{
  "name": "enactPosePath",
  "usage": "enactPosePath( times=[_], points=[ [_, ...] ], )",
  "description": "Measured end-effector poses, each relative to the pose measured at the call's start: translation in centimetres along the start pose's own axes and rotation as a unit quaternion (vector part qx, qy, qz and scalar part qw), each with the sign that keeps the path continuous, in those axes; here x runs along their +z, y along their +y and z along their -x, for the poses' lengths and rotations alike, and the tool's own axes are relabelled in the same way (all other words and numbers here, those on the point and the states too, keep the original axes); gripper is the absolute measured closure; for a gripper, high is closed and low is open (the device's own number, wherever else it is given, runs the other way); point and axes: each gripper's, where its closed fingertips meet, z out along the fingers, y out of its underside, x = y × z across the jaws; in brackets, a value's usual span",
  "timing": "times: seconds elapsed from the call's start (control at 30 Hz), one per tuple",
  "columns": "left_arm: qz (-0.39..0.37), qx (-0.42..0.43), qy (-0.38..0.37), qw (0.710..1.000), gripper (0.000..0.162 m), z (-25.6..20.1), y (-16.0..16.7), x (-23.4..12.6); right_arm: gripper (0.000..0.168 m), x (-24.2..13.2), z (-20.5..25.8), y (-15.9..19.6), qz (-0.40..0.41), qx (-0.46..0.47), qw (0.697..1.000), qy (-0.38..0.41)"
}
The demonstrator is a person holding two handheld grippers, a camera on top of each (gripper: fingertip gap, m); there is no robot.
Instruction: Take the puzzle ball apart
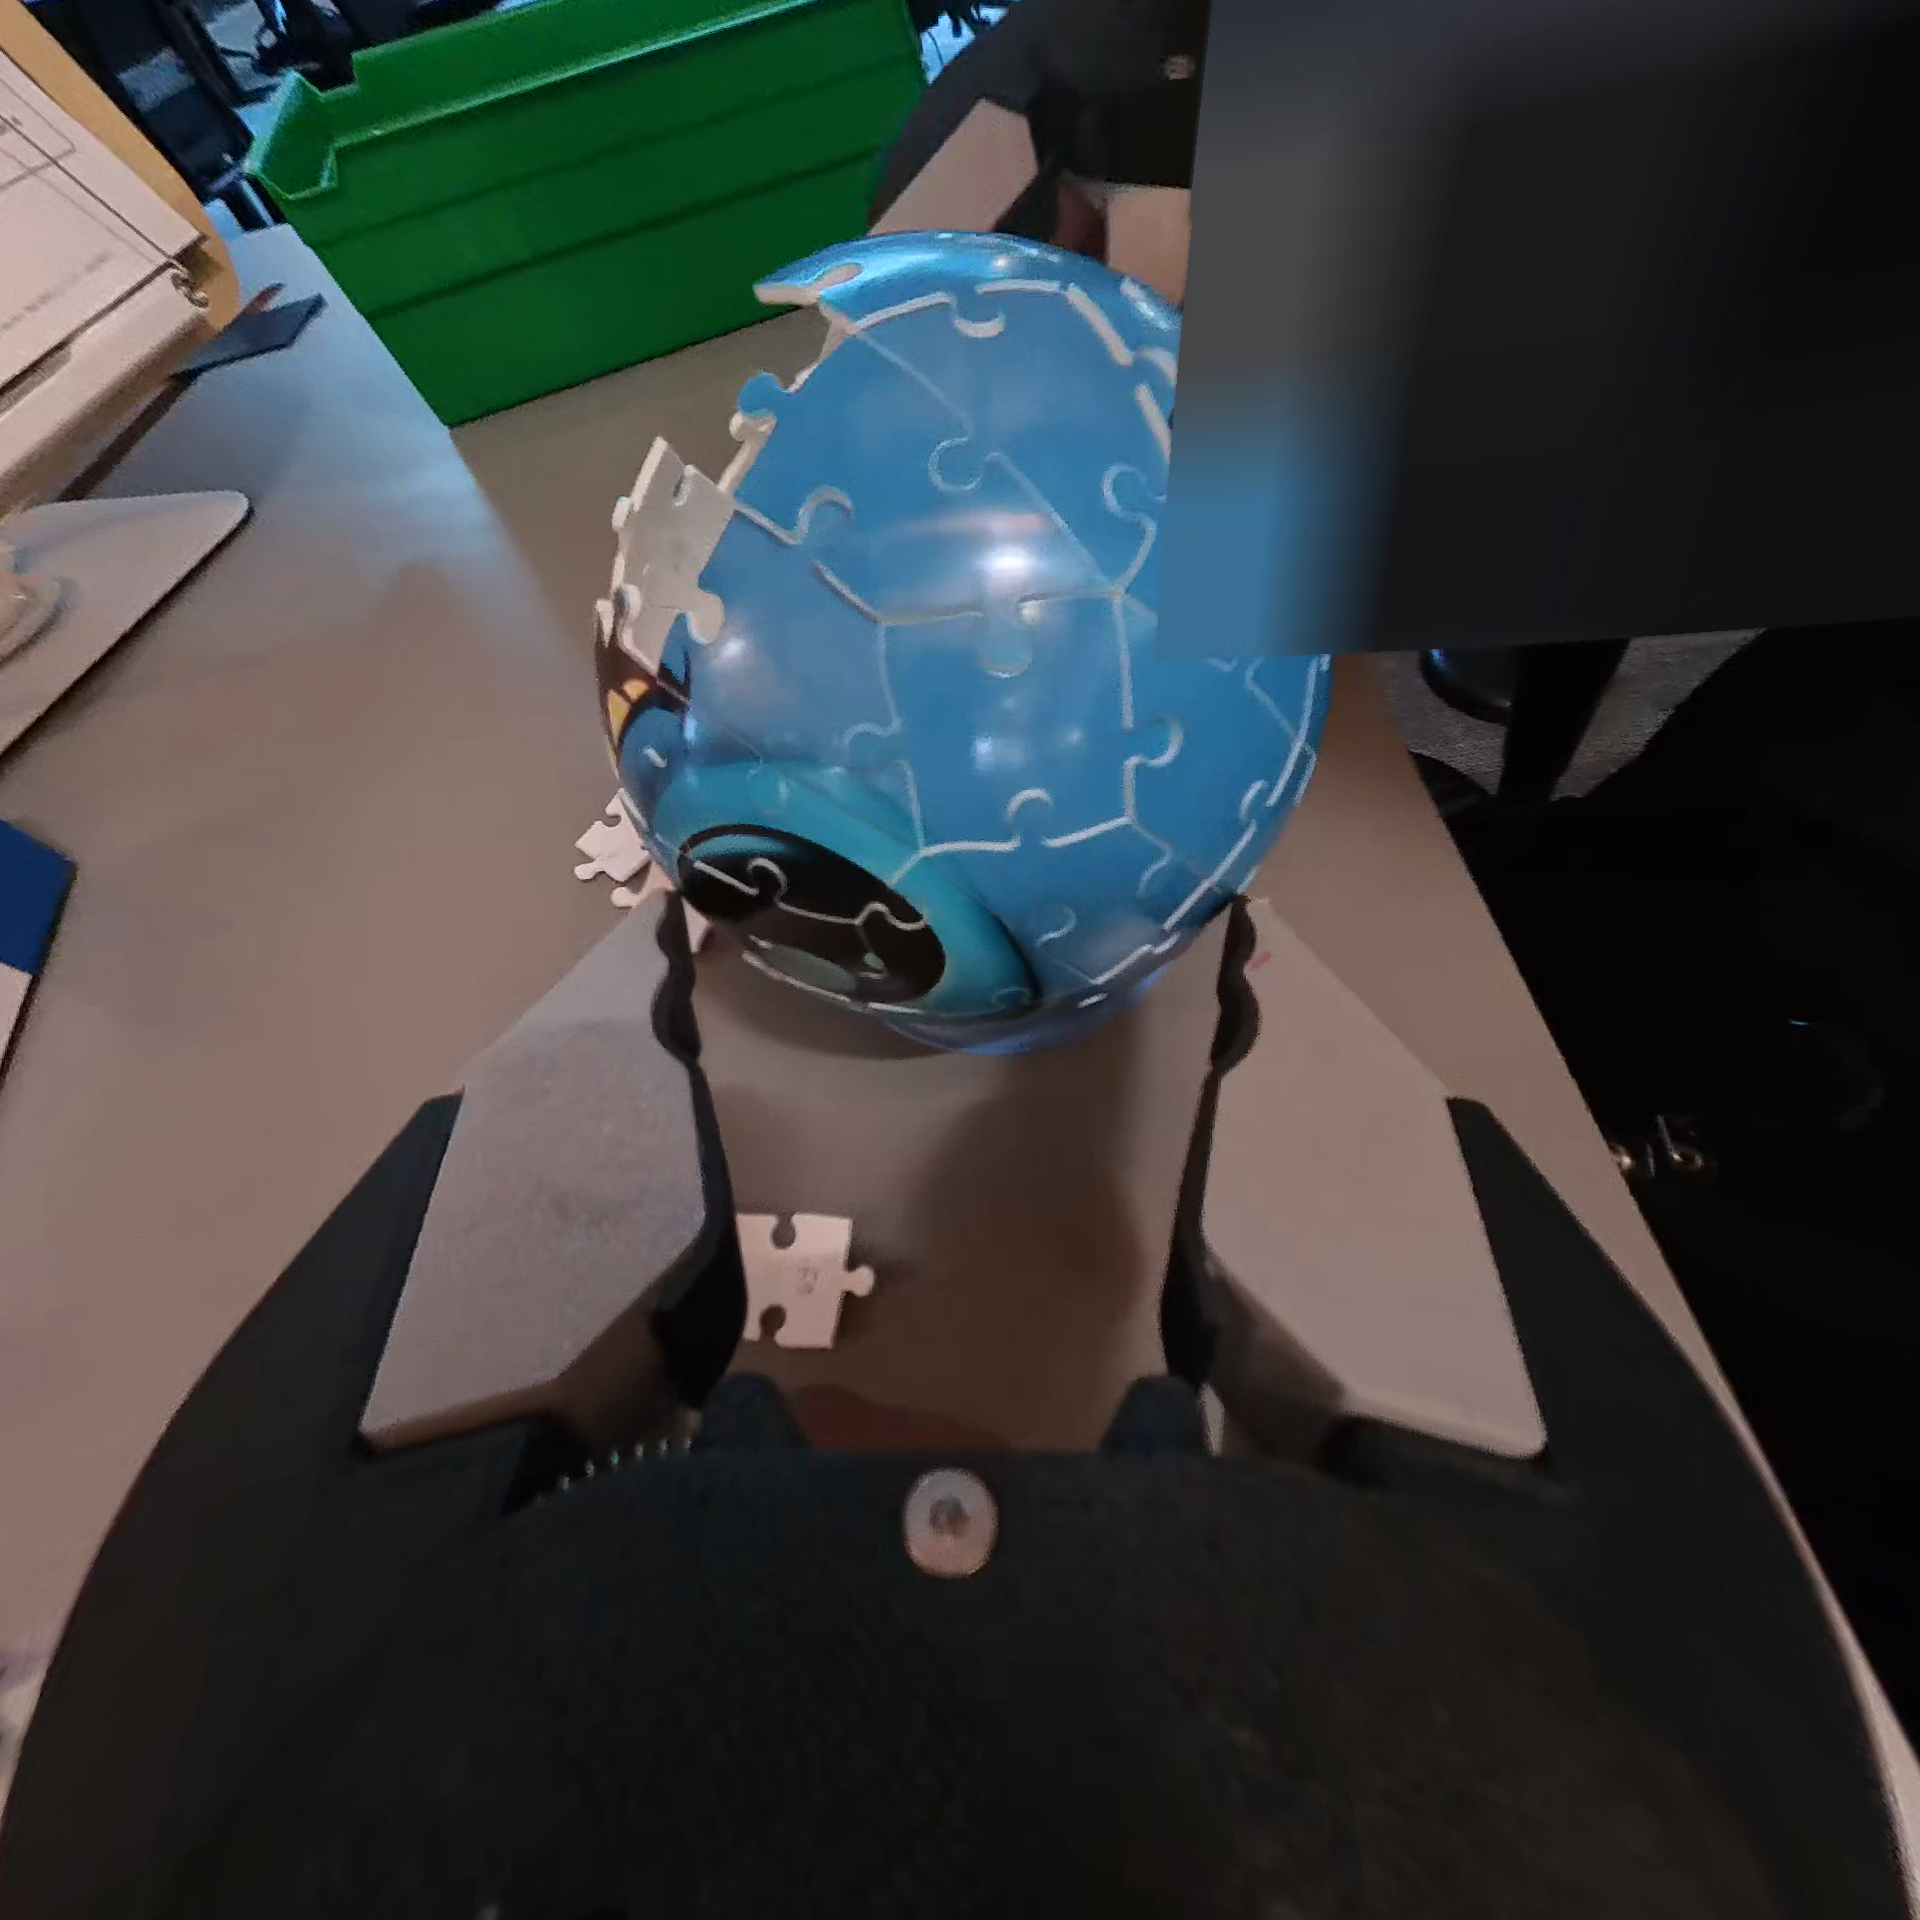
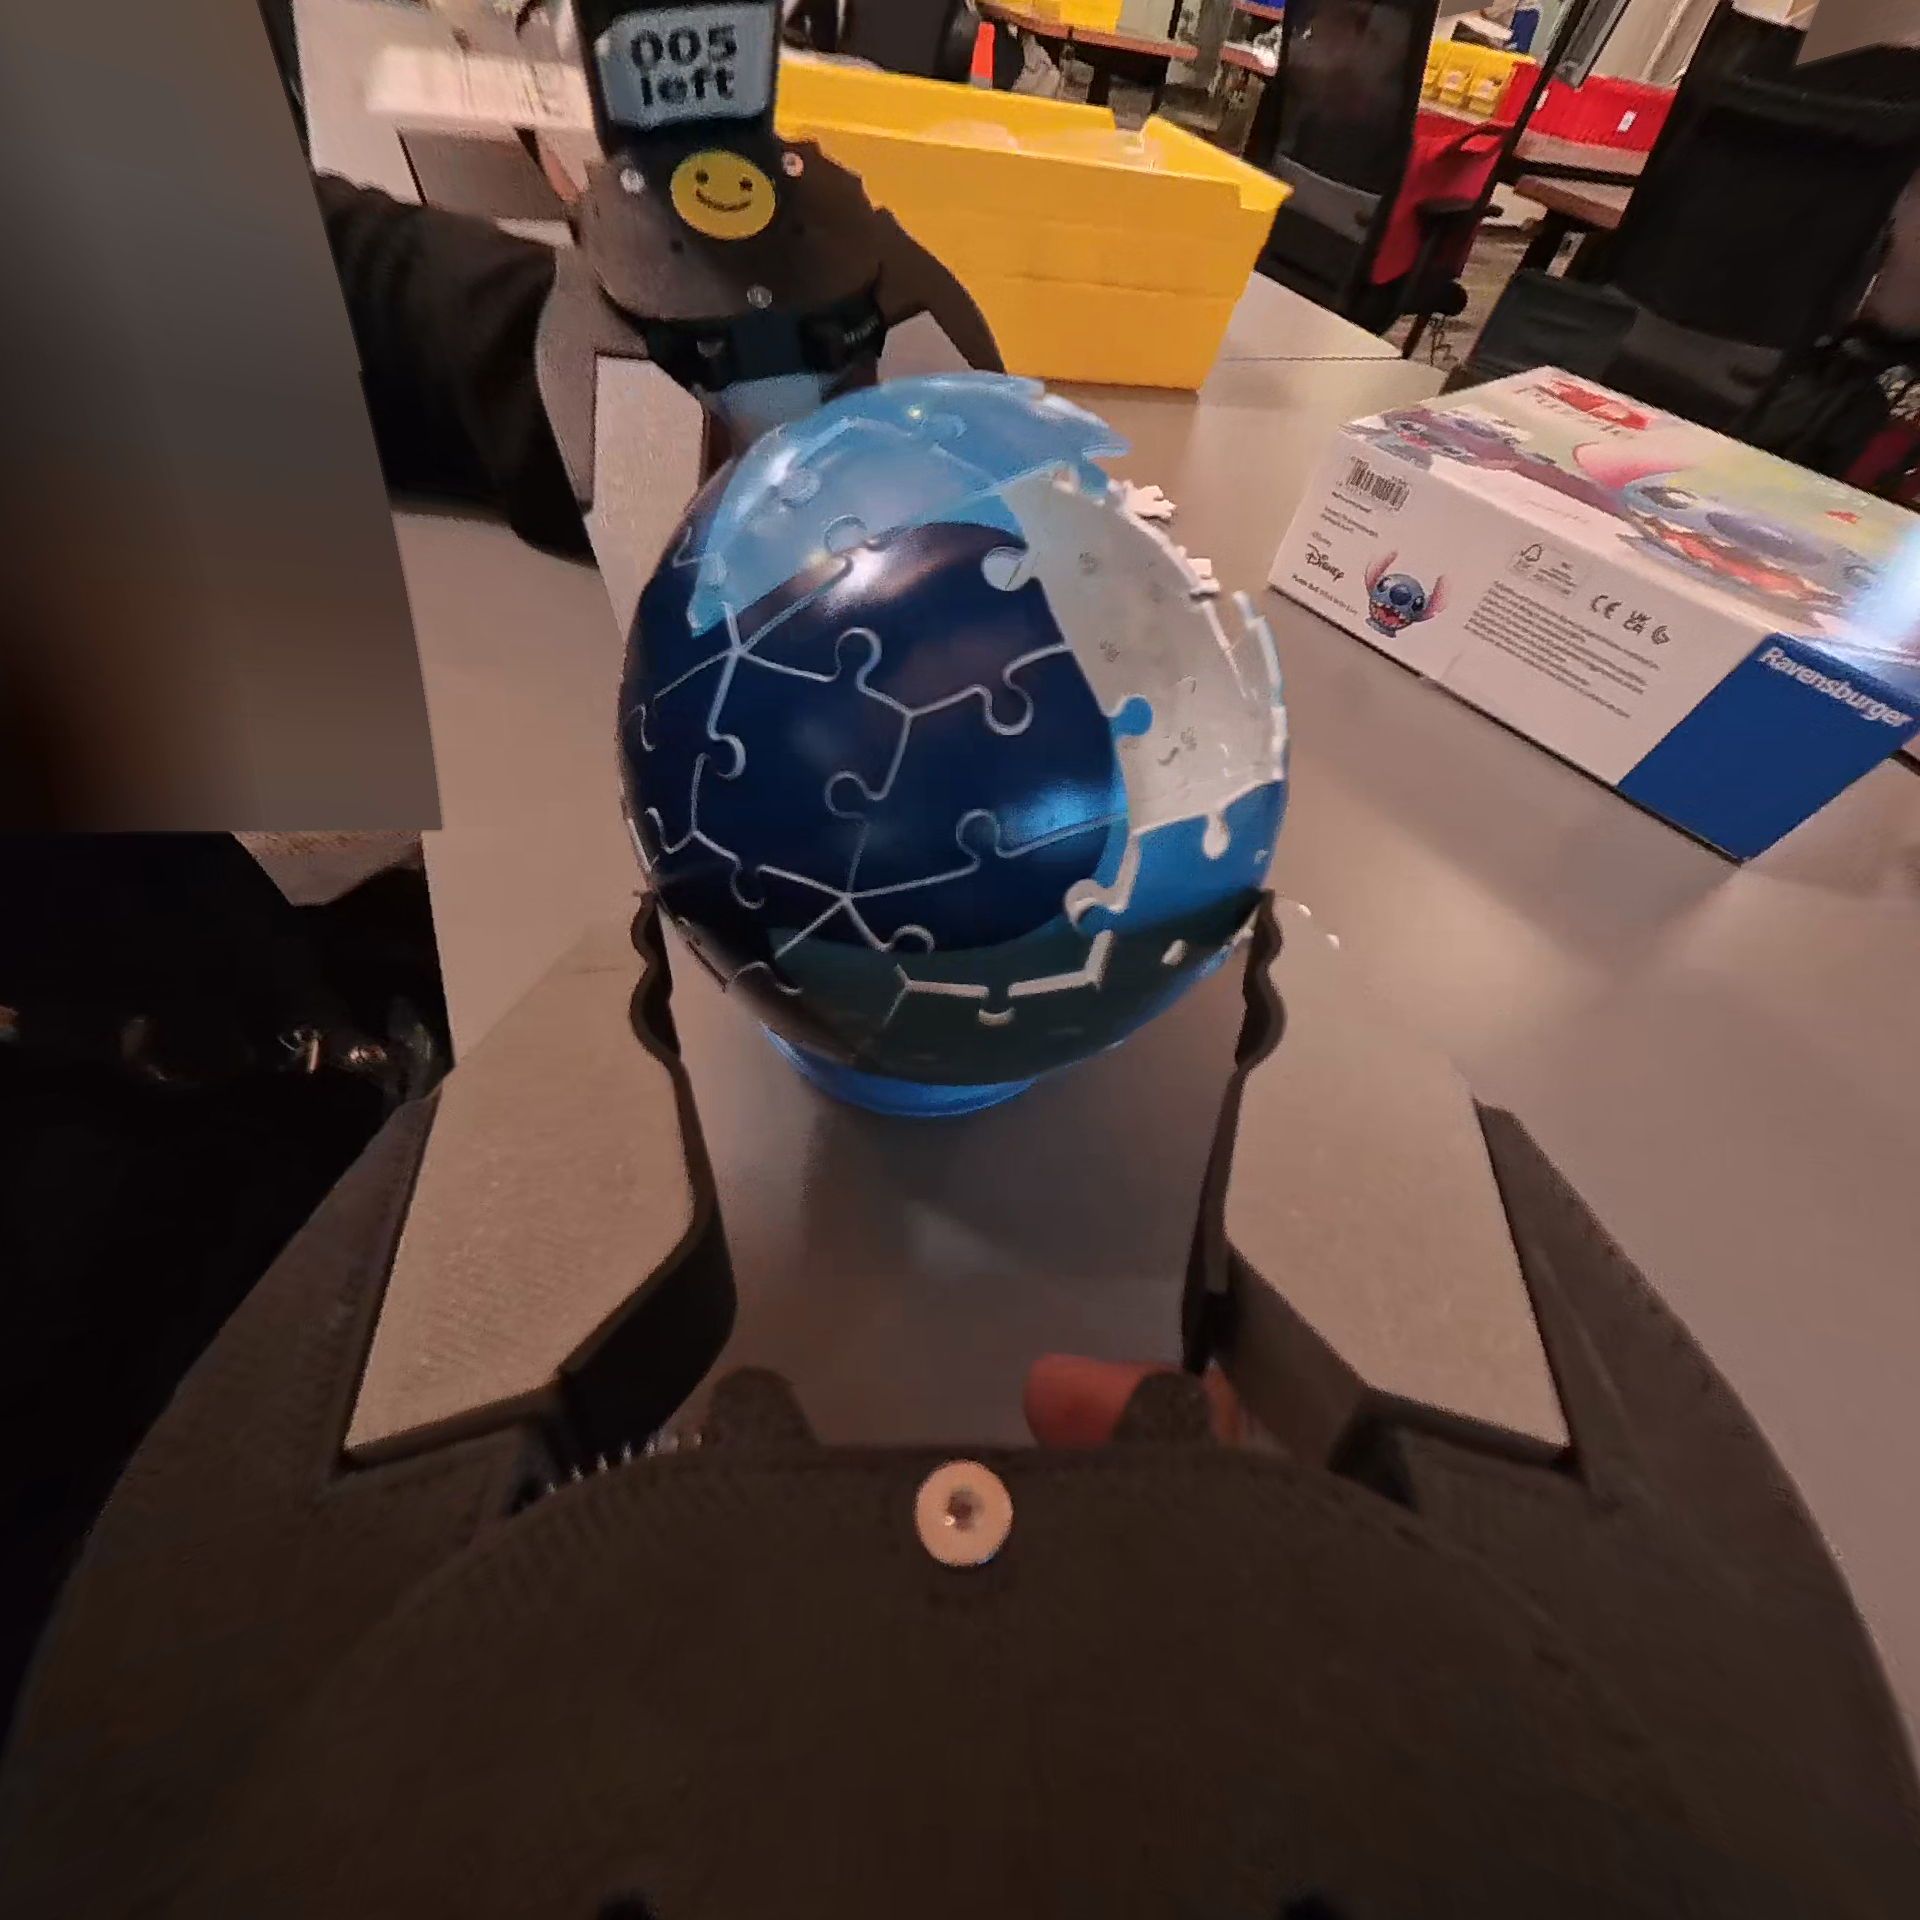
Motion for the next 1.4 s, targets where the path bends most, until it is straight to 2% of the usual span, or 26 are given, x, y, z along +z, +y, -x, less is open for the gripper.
enactPosePath(
  times=[0.4, 0.73, 1.0, 1.17, 1.27, 1.33, 1.4],
  points=[
    [0.041, -0.068, -0.05, 0.996, 0.066, -1.2, -0.3, -0.6, 0.061, 0.0, 0.4, 0.2, -0.005, 0.052, 0.995, -0.09],
    [0.042, -0.138, -0.03, 0.989, 0.065, -1.9, -0.8, -1.1, 0.06, 0.0, 0.3, 0.6, 0.007, 0.068, 0.988, -0.14],
    [0.04, -0.08, -0.033, 0.995, 0.064, -1.0, 0.2, -0.9, 0.061, -0.1, 0.1, 0.1, -0.009, 0.036, 0.992, -0.121],
    [0.038, -0.028, -0.028, 0.998, 0.062, -1.0, 1.0, 0.0, 0.06, -0.3, 0.1, -0.2, -0.01, -0.047, 0.998, -0.043],
    [0.026, -0.032, -0.024, 0.999, 0.056, -1.4, 0.4, 0.2, 0.06, -0.2, 0.3, 0.0, 0.003, -0.088, 0.996, -0.011],
    [0.037, -0.037, -0.037, 0.998, 0.064, -1.3, 0.5, 0.1, 0.059, -0.1, 0.5, 0.1, 0.01, -0.089, 0.996, -0.011],
    [0.046, -0.062, -0.04, 0.996, 0.065, -1.6, 0.6, 0.0, 0.06, -0.2, 0.6, 0.2, 0.011, -0.067, 0.997, -0.027]
  ],
)
